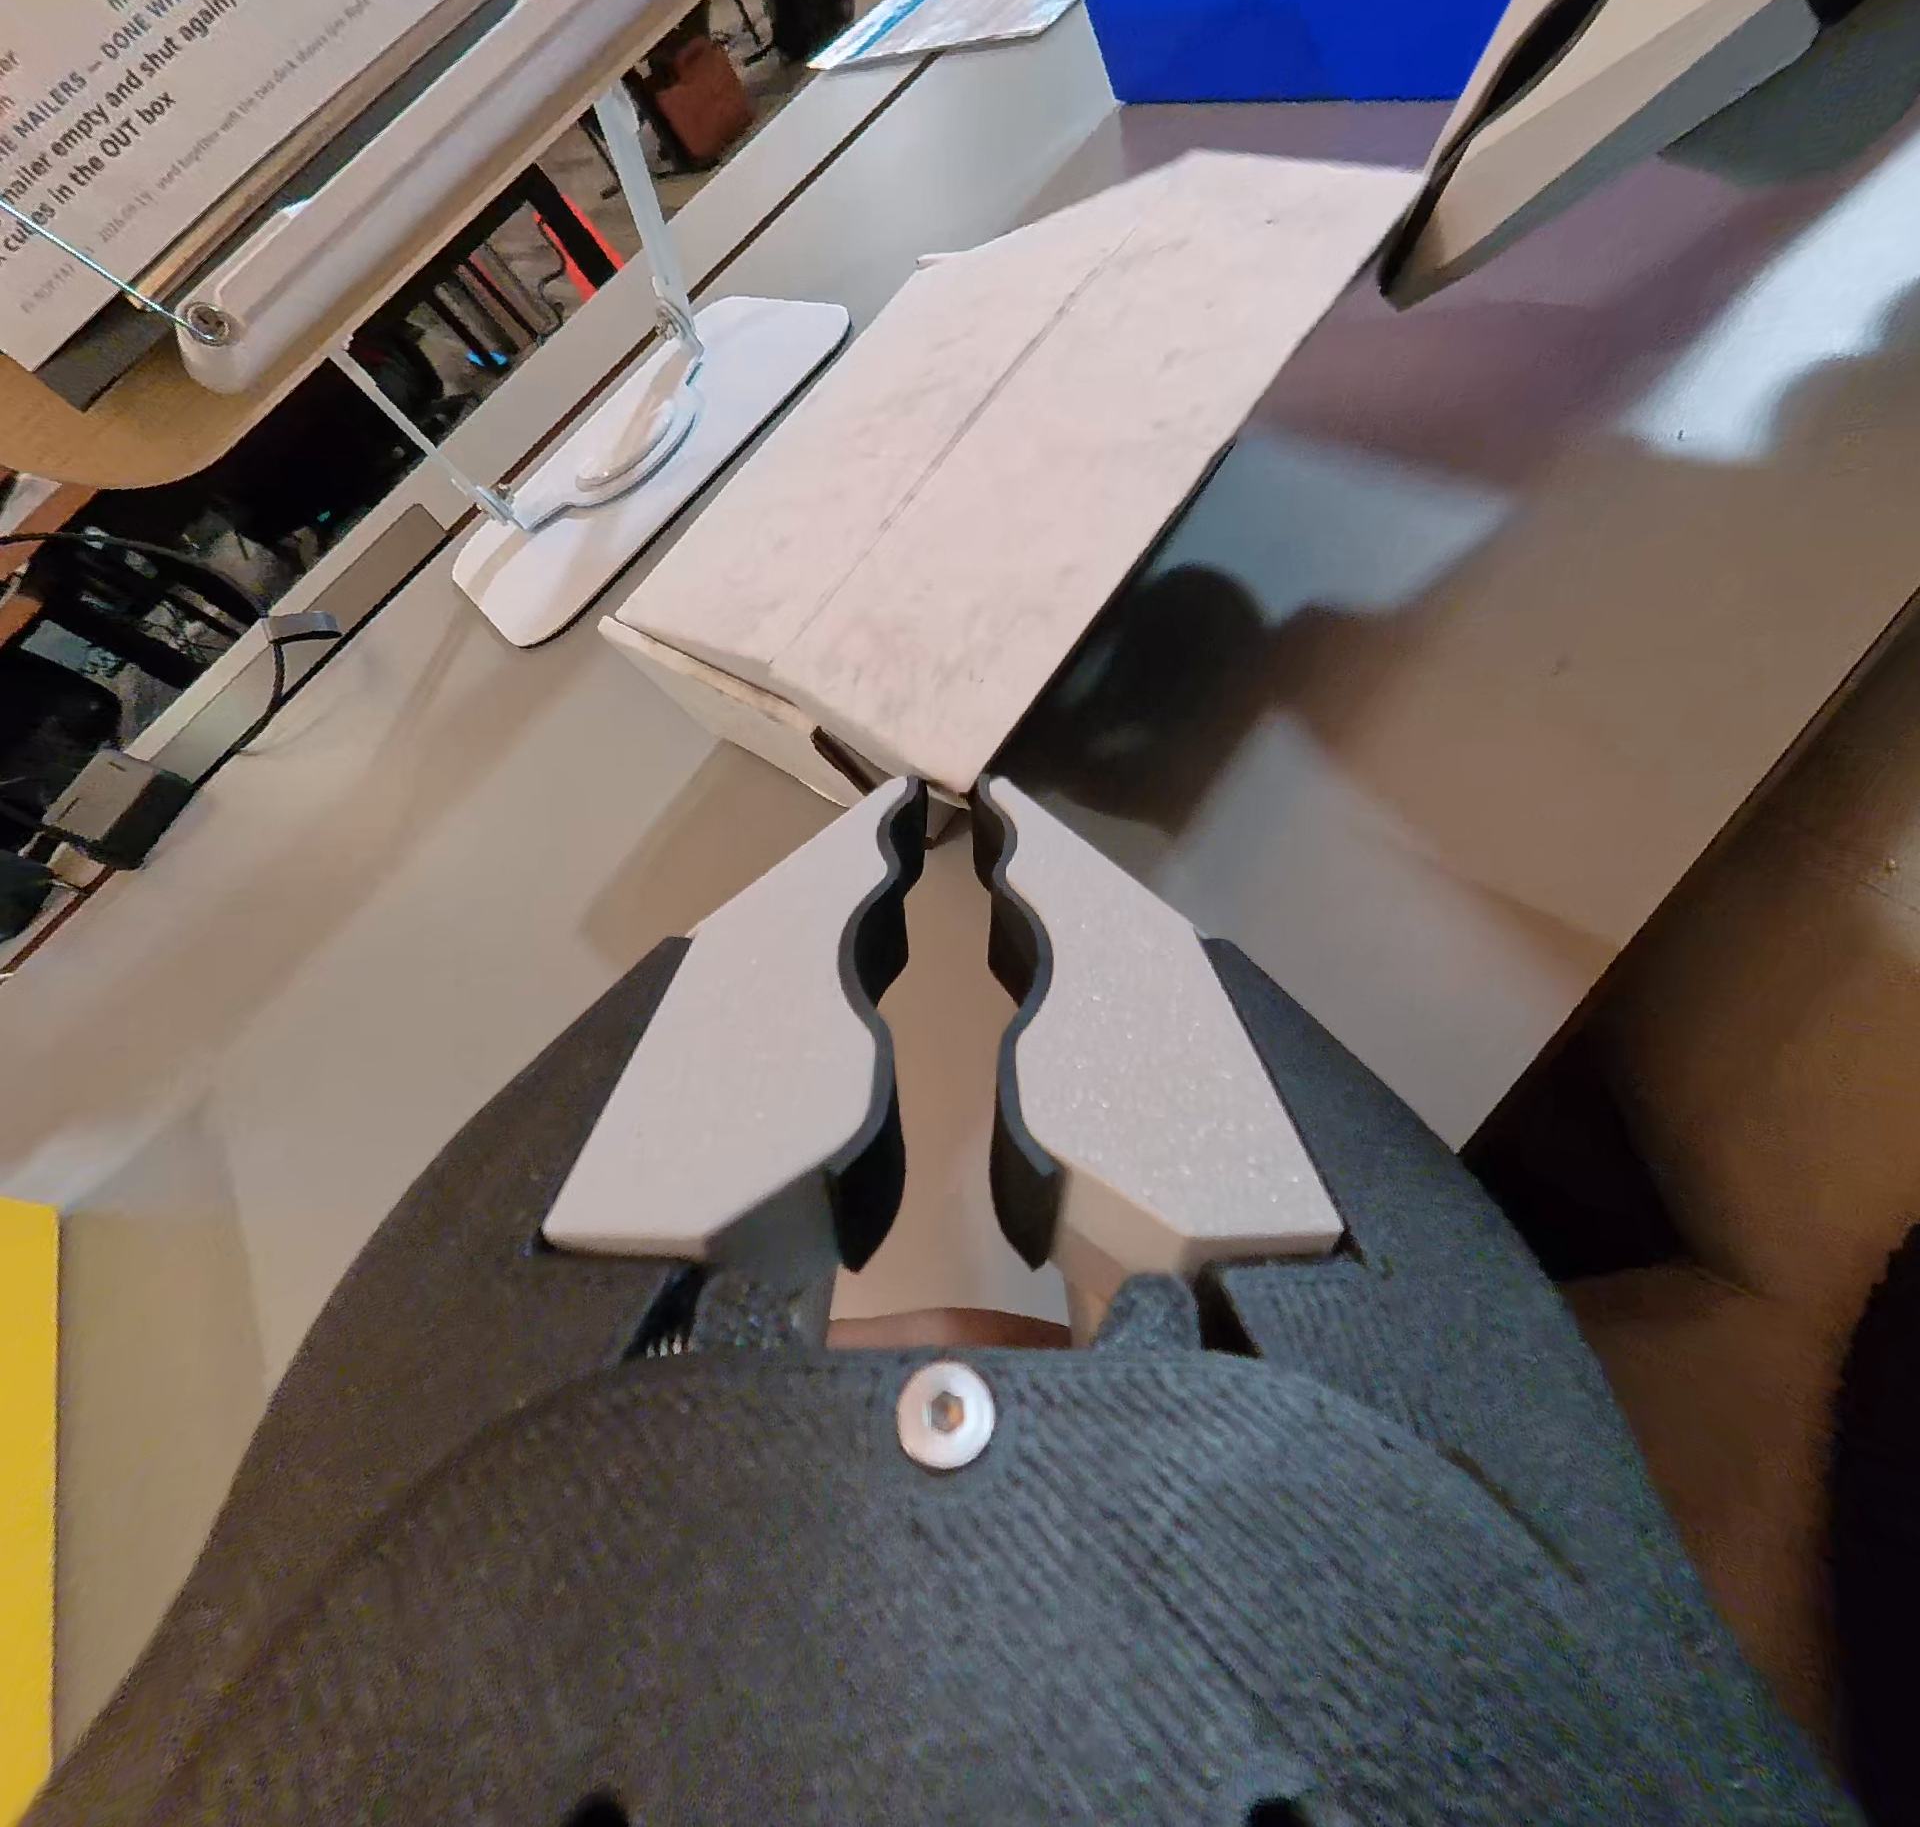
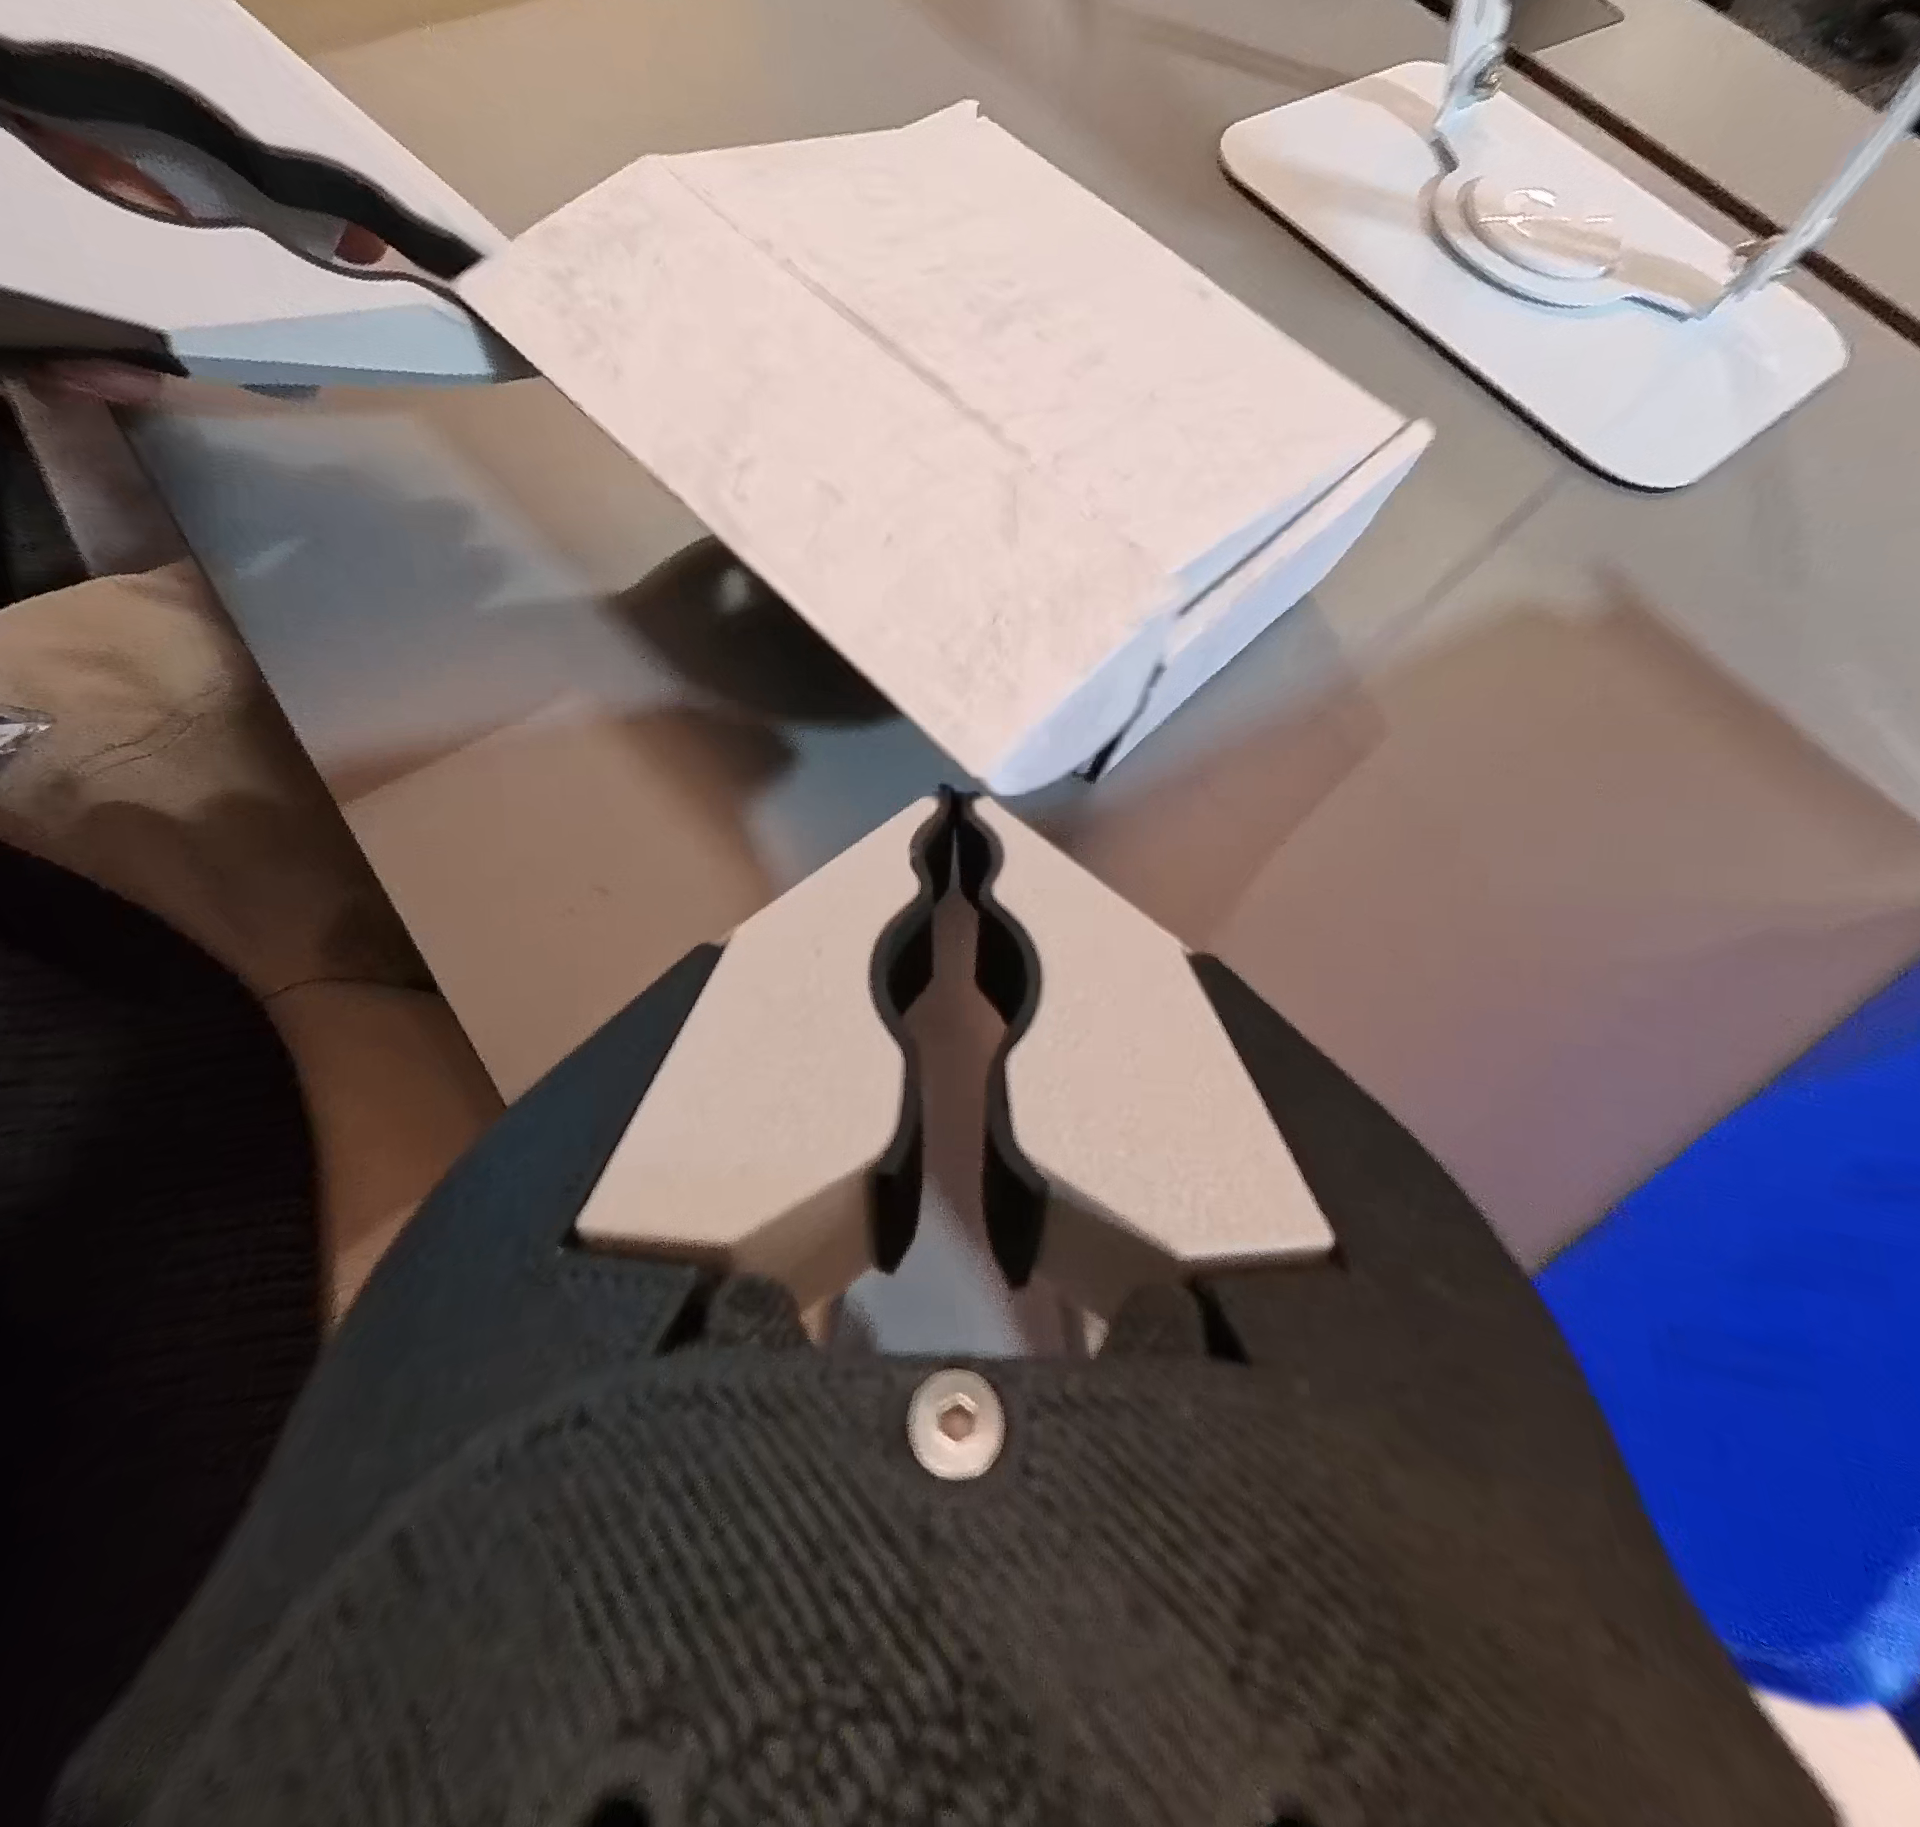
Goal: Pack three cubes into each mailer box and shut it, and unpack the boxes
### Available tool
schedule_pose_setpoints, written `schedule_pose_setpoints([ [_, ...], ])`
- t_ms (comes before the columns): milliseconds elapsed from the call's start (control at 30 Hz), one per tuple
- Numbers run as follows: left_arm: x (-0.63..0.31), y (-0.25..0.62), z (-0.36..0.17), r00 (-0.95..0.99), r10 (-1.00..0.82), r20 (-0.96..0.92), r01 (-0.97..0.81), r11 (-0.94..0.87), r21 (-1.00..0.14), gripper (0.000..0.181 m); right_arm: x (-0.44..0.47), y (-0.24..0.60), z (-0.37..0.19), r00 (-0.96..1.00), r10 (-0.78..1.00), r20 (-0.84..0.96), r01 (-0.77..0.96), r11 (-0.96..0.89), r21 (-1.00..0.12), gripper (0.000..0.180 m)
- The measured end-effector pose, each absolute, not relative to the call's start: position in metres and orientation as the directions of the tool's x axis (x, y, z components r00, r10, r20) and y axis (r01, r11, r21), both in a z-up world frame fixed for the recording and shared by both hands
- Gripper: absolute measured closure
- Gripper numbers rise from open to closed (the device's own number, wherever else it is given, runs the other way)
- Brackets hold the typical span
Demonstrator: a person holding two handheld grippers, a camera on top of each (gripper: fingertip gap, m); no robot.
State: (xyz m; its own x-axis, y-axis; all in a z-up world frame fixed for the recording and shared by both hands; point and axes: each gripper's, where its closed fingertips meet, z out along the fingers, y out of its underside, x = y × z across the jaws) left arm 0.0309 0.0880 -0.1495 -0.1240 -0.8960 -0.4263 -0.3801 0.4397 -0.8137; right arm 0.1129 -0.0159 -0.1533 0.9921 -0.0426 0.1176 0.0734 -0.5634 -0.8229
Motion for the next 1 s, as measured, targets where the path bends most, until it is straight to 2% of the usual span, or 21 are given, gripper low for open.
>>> schedule_pose_setpoints([
  [67,0.031,0.086,-0.151,-0.134,-0.888,-0.44,-0.383,0.456,-0.803,0.175,0.108,-0.014,-0.157,0.994,-0.03,0.103,0.068,-0.572,-0.818,0.18],
  [200,0.031,0.086,-0.152,-0.124,-0.873,-0.471,-0.384,0.48,-0.789,0.176,0.114,-0.013,-0.155,0.977,-0.049,0.207,0.14,-0.582,-0.801,0.178],
  [300,0.031,0.087,-0.151,-0.113,-0.876,-0.469,-0.386,0.473,-0.792,0.177,0.12,-0.016,-0.157,0.971,-0.07,0.231,0.144,-0.599,-0.787,0.168],
  [567,0.034,0.092,-0.147,-0.069,-0.893,-0.444,-0.384,0.435,-0.815,0.16,0.132,-0.013,-0.148,0.964,-0.15,0.222,0.104,-0.555,-0.825,0.138],
  [733,0.038,0.086,-0.146,-0.075,-0.877,-0.475,-0.37,0.467,-0.803,0.165,0.126,-0.006,-0.15,0.952,-0.12,0.282,0.168,-0.565,-0.808,0.148],
  [800,0.038,0.086,-0.145,-0.063,-0.869,-0.491,-0.365,0.478,-0.799,0.168,0.131,-0.008,-0.147,0.933,-0.145,0.328,0.192,-0.572,-0.798,0.163],
  [1000,0.035,0.085,-0.14,-0.074,-0.893,-0.445,-0.341,0.442,-0.83,0.171,0.129,-0.011,-0.144,0.933,-0.13,0.336,0.206,-0.574,-0.792,0.171],
])
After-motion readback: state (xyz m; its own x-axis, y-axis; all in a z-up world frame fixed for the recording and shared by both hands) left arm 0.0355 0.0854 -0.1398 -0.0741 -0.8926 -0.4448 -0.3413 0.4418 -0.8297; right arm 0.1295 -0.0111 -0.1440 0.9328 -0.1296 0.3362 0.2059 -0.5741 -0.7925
